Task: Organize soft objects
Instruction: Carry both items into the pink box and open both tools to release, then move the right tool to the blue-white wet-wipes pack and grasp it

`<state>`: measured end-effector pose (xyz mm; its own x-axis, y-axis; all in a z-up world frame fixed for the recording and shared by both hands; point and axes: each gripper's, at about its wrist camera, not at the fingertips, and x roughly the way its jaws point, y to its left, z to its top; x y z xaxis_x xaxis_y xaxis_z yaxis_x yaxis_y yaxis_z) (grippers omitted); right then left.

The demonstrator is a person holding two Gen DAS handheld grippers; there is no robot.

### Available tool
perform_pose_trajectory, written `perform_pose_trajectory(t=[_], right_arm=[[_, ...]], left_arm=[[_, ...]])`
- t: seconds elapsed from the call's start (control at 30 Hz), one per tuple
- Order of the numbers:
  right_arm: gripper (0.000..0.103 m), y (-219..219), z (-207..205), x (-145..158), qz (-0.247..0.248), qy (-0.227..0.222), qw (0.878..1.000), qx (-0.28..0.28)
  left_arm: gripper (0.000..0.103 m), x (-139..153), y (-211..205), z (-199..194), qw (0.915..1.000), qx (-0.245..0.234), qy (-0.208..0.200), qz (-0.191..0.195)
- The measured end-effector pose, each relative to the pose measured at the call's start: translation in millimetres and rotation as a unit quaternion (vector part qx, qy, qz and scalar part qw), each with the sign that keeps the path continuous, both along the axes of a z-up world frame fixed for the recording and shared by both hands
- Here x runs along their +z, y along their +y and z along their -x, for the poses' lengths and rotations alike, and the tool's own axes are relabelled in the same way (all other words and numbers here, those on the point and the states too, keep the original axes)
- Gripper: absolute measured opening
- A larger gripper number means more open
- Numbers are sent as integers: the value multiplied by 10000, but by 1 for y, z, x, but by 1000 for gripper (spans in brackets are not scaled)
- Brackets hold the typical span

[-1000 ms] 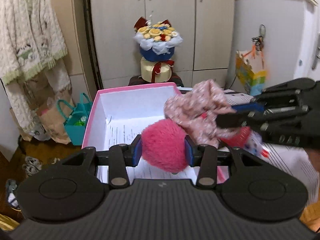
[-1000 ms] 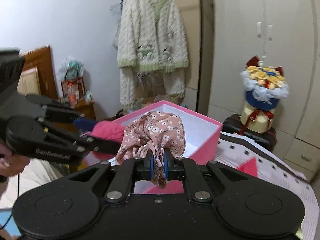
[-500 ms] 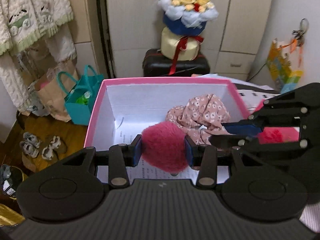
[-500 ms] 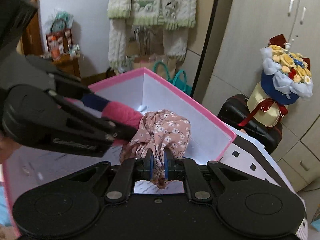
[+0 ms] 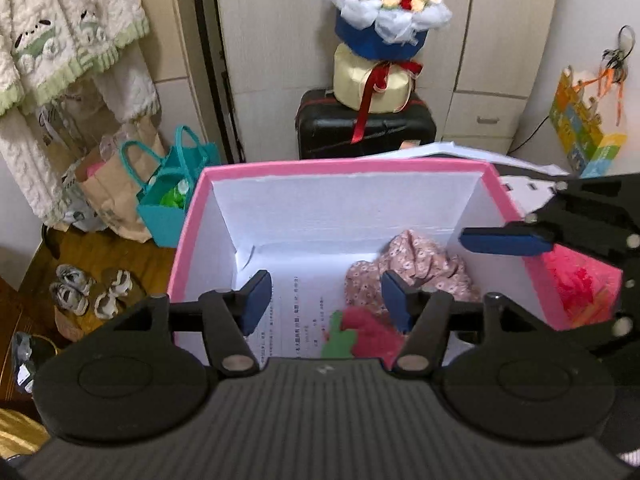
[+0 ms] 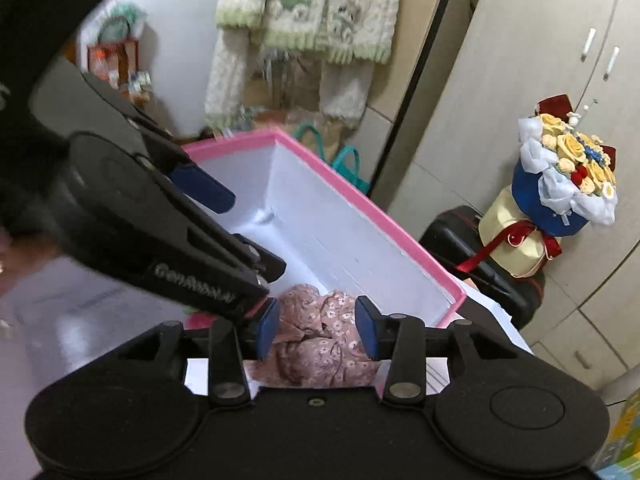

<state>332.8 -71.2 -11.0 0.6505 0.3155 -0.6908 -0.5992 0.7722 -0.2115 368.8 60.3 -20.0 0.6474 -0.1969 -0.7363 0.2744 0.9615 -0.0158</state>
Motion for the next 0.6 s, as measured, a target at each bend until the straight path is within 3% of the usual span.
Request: perform_pose_trajectory(t=[0.23,0.4,0.6], right_arm=[[65,-42,46,42,-1012,283,9944,-103],[73,-66,86,64,-1282,356,9910,-163],[75,-93,136,74,-1453,570,9872,-316]], left_arm=[[65,42,14,54,9979,-452,-461,-66],[73,72,17,97,9951,-722,-668,-50],[80,89,7,157,9895,-1227,-766,-8]])
